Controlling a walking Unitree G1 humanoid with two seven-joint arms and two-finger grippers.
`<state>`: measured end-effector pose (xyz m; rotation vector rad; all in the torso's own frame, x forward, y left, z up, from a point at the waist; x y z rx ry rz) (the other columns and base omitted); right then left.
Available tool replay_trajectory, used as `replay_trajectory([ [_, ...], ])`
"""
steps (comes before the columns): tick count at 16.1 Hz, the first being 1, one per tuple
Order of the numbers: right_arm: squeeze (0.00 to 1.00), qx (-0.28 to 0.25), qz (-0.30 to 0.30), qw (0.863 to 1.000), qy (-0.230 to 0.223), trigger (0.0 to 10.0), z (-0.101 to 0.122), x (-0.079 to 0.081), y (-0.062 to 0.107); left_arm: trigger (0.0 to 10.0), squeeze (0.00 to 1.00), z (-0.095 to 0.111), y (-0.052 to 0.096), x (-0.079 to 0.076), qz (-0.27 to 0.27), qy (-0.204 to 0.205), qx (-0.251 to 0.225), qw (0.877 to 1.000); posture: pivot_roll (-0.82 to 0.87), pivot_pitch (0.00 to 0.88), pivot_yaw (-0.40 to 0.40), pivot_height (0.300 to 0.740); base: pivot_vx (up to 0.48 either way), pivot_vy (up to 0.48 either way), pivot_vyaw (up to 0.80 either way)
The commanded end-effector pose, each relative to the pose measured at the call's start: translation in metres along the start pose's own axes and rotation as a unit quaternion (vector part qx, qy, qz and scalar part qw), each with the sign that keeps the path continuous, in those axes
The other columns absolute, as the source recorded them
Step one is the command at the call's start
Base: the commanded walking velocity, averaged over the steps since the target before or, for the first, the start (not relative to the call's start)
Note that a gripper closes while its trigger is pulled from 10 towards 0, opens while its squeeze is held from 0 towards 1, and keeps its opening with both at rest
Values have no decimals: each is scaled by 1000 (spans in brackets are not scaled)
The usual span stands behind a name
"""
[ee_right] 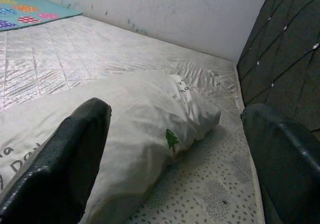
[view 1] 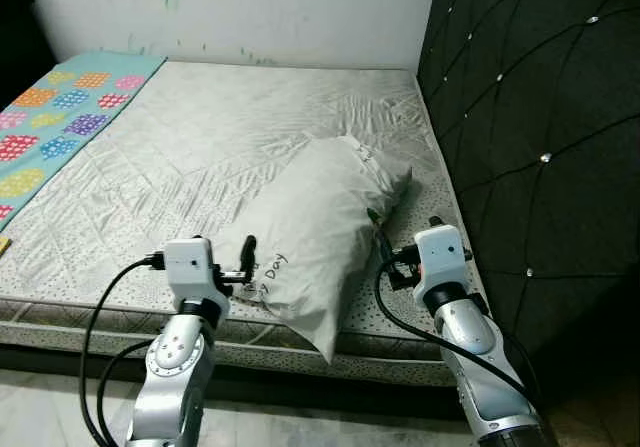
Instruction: Clean up the room
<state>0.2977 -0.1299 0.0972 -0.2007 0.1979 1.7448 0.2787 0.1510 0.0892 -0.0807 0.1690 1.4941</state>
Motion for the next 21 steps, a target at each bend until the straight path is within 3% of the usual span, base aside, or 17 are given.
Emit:
replay_trajectory([
  [1, 0, 2, 1, 1000, -2, 10000, 0, 0, 1, 10000, 0, 2, 0, -1, -6, -2, -4, 1000, -133, 0, 1, 740, 0, 0, 0],
  [8, 0, 7, 1, 1000, -1, 10000, -2, -1, 0, 10000, 0, 3, 0, -4, -28, 7, -8, 1000, -133, 0, 2, 740, 0, 0, 0],
  [21, 0, 13, 1, 1000, 1, 10000, -4, -1, 0, 10000, 0, 1, 0, -9, -43, 15, -4, 999, -137, 0, 2, 740, 298, 0, 0],
])
Point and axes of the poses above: a point about 5 cm out from each wrist's last joint towards the gripper, its own y axis pointing back from the gripper into the wrist, its own z axis along the axis of the wrist's last joint, x = y × z, the point moved 1 cm from there along -y, pointing out of the wrist towards the gripper, and after that the axes turned 3 degrees about y, right-handed, at the moved point
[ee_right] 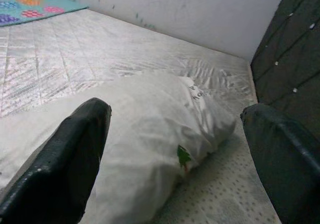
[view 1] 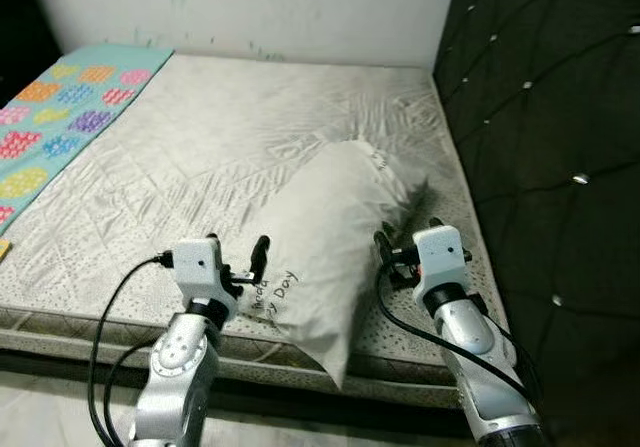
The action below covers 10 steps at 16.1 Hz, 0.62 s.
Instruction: Clean up the room
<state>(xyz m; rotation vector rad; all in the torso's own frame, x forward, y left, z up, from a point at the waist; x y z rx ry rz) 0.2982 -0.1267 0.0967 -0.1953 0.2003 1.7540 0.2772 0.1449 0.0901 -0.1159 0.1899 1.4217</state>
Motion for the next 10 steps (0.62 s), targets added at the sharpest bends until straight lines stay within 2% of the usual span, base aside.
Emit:
replay_trajectory([
  [1, 0, 11, -4, 1000, 3, 10000, -4, -4, 1, 10000, 0, 1, -1, -3, -7, -3, -1, 1000, -137, 0, 1, 740, 266, 0, 0],
  [6, 0, 11, -4, 1000, 5, 10000, -5, -4, 0, 10000, 0, 1, -1, -5, -11, 2, -5, 1000, -137, 0, 1, 740, 344, 0, 0],
  [10, 0, 13, -3, 1000, 5, 10000, -6, -5, -1, 10000, 0, -3, -3, -5, -2, -3, 8, 1000, -137, 0, 2, 740, 0, 0, 0],
])
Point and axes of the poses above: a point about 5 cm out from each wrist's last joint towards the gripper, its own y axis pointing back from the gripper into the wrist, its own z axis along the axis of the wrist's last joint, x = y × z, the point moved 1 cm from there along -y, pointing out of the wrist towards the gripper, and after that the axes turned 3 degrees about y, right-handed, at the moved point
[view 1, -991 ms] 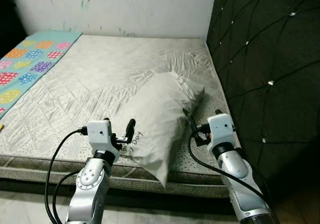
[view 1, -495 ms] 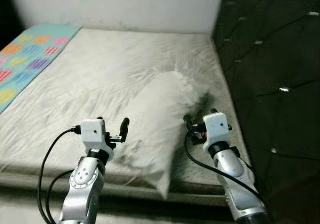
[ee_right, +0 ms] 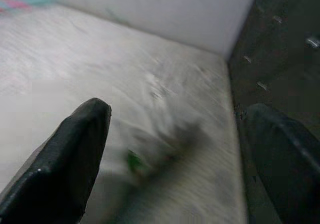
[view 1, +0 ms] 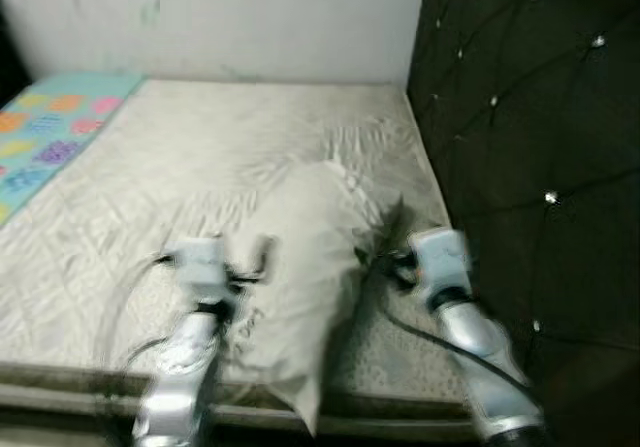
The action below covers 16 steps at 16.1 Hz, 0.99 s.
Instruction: Clean up the room
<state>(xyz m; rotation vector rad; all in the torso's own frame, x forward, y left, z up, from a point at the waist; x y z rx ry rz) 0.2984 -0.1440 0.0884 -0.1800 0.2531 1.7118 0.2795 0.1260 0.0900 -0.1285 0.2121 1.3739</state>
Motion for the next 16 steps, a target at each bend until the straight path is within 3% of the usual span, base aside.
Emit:
replay_trajectory([
  [1, 0, -7, 18, 1000, -6, 10000, 6, 10, -3, 10000, 0, 0, 3, 13, 22, -15, 6, 1000, -139, 0, 2, 740, 0, 0, 0],
  [2, 0, -1, 24, 1000, -7, 10000, 4, 12, -3, 10000, 0, -1, 2, 14, 23, -16, 11, 1000, -139, 0, 2, 740, 0, 0, 0],
  [6, 0, 113, 45, 992, -21, 10000, -29, 17, -5, 10000, 0, -29, 6, 14, 21, -31, 104, 994, -139, 0, 1, 740, 0, 0, 0],
  [11, 0, 140, 64, 988, -20, 10000, -36, 20, -4, 10000, 0, -38, 8, 15, 16, -35, 139, 990, -139, 0, -1, 740, 0, 0, 0],
  [16, 0, 144, 62, 987, -22, 10000, -36, 19, -4, 10000, 0, -35, 7, 11, 4, -32, 131, 991, -139, 0, -1, 740, 0, 0, 0],
])
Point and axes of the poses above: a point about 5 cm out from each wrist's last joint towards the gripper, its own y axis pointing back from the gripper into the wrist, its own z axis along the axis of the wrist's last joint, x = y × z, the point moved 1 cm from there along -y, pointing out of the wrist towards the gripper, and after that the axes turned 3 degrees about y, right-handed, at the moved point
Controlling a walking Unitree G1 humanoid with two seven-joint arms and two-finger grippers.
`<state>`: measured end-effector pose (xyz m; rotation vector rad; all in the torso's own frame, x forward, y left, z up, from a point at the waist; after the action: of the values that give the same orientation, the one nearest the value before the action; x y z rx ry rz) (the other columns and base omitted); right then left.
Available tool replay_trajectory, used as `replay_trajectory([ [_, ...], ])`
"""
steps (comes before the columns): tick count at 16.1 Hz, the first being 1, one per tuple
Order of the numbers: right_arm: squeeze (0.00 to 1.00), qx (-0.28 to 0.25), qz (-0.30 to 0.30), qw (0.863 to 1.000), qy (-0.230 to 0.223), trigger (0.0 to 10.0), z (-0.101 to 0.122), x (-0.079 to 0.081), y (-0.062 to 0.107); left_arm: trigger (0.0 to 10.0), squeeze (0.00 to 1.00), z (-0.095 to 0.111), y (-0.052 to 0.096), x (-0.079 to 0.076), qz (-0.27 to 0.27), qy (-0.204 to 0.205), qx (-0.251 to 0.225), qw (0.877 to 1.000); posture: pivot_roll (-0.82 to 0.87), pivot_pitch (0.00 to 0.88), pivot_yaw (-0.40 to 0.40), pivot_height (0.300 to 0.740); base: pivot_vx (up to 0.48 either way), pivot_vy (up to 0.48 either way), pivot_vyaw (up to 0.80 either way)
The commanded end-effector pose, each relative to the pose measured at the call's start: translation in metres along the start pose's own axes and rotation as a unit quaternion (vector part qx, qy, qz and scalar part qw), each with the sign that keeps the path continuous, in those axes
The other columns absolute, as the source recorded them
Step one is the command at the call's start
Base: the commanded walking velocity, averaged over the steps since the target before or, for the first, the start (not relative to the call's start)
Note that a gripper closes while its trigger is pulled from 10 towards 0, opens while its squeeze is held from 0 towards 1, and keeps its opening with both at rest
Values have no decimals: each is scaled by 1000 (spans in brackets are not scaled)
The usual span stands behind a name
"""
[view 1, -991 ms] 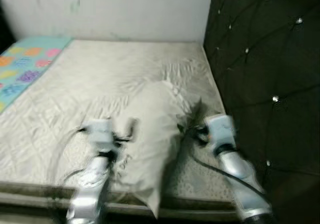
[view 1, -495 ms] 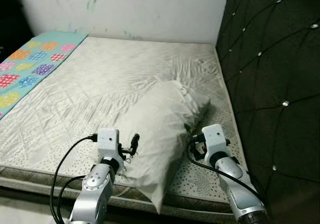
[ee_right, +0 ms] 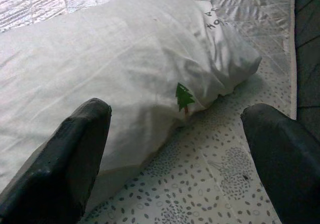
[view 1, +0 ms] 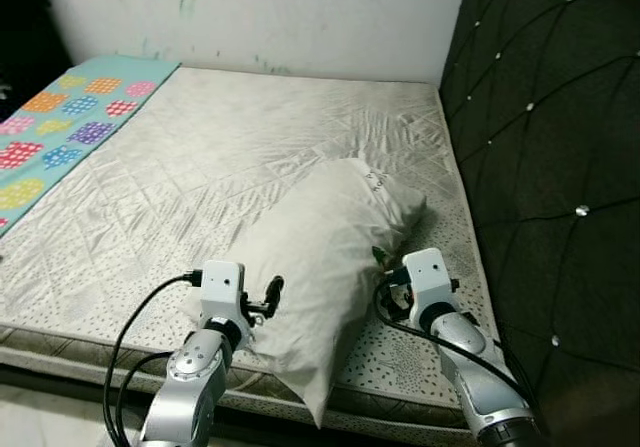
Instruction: Clean up the room
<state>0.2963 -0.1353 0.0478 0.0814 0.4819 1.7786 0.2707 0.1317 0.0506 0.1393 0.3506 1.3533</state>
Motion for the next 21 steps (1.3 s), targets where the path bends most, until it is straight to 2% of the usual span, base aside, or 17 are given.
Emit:
replay_trajectory([
  [1, 0, 5, -1, 1000, -2, 10000, 1, -1, -2, 10000, 0, 6, -1, -3, -10, -1, -13, 1000, -139, 0, 1, 740, 0, 0, 0],
  [7, 0, 10, -1, 1000, 0, 10000, 0, -1, -2, 10000, 0, 9, 0, -3, -11, 13, -21, 1000, -139, 0, 1, 740, 0, 0, -639],
  [18, 0, 19, 10, 1000, 8, 10000, -4, 2, -2, 10000, 0, 3, 0, -4, -15, 14, -8, 1000, -138, 0, -5, 740, 0, 0, 0],
  [21, 0, 18, 11, 1000, 7, 10000, -3, 2, -2, 10000, 0, 7, 0, -7, -26, 15, -22, 999, -137, 0, -4, 740, 0, 0, 0],
])
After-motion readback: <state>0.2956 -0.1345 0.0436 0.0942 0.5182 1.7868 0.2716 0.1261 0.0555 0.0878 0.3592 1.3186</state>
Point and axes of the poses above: a point about 5 cm out from each wrist's last joint towards the gripper, its own y axis pointing back from the gripper into the wrist, its own z axis along the axis of the wrist's last joint, x = y × z, the point moved 1 cm from there along -y, pointing out of the wrist towards the gripper, and after that the axes turned 3 degrees about y, right-handed, at the moved point
